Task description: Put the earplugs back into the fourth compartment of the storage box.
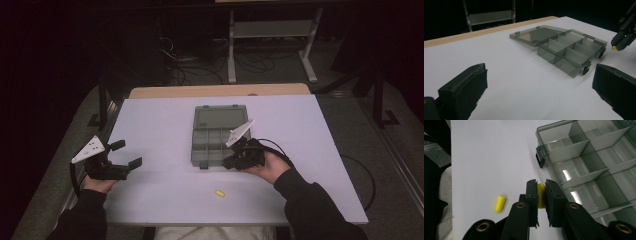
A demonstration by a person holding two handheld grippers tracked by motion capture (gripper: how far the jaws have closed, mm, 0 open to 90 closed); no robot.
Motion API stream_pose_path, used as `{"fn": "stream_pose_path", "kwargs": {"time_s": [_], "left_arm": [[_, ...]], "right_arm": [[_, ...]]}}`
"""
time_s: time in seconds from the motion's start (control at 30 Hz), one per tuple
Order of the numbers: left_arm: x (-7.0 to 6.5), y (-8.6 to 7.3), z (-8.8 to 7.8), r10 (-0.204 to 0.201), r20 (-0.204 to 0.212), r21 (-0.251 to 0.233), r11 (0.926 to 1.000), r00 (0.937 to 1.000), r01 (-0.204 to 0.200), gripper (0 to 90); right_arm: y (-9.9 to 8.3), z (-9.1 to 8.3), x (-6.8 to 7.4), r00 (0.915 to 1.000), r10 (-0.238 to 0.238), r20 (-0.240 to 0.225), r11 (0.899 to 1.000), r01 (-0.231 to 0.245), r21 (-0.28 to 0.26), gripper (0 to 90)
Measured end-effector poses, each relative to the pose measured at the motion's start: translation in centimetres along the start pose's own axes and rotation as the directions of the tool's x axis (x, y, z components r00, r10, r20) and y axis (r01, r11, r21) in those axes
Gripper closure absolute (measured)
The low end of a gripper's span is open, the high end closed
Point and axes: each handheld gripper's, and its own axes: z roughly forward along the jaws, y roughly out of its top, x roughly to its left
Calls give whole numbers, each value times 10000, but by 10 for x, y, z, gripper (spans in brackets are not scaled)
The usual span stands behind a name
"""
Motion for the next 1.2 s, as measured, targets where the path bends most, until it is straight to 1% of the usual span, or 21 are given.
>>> {"fn": "stream_pose_path", "kwargs": {"time_s": [0.1,0.3,0.33,0.43,0.5,0.53,0.67,0.77,0.8,0.83,0.87,0.93,0.97,1.0,1.1,1.13,1.17,1.2], "left_arm": [[0,0,0,-23,-4,-13,10000,10000,23,0],[0,0,0,-11,5,4,10000,10000,11,0],[0,0,0,-12,2,6,10000,10000,12,0],[0,0,0,-17,6,3,10000,10000,17,0],[0,0,0,-17,6,2,10000,10000,17,0],[0,0,0,-12,2,-1,10000,10000,12,0],[0,0,0,-20,8,5,10000,10000,20,0],[0,0,0,-33,19,11,10000,10000,33,0],[0,0,0,-33,19,11,10000,10000,33,0],[0,0,0,-31,26,14,10000,10000,31,0],[0,0,0,-36,33,17,10000,10000,35,0],[0,0,1,-28,45,22,10000,10000,28,0],[0,0,1,-28,45,22,10000,10000,28,0],[0,0,1,-29,57,33,10000,10000,29,0],[0,0,1,-42,87,21,10000,10000,42,0],[0,0,1,-42,92,15,10000,9999,41,0],[0,0,1,-42,92,15,10000,9999,41,0],[0,0,1,-49,85,27,10000,10000,49,0]], "right_arm": [[2,-2,-3,10000,21,39,10000,-21,-32,798],[6,-9,-17,9995,133,288,9999,-134,34,798],[6,-9,-17,9995,133,288,9999,-134,34,798],[8,-13,-25,9989,187,421,9998,-188,20,798],[9,-14,-27,9987,256,445,9997,-257,18,798],[10,-16,-32,9982,266,529,9996,-265,-19,798],[12,-20,-41,9968,393,703,9991,-382,-158,798],[12,-21,-47,9952,487,847,9988,-477,-135,798],[12,-21,-47,9952,487,847,9988,-477,-135,798],[11,-21,-51,9941,547,937,9985,-539,-107,798],[11,-21,-51,9941,547,937,9985,-539,-107,798],[11,-21,-58,9920,707,1045,9975,-698,-118,798],[11,-21,-58,9920,707,1045,9975,-698,-118,798],[10,-20,-62,9901,837,1125,9965,-827,-136,798],[7,-20,-70,9876,981,1230,9951,-957,-251,798],[6,-20,-72,9858,1072,1290,9941,-1043,-284,798],[6,-20,-72,9858,1072,1290,9941,-1043,-284,798],[4,-20,-76,9816,1226,1466,9923,-1183,-376,796]]}}
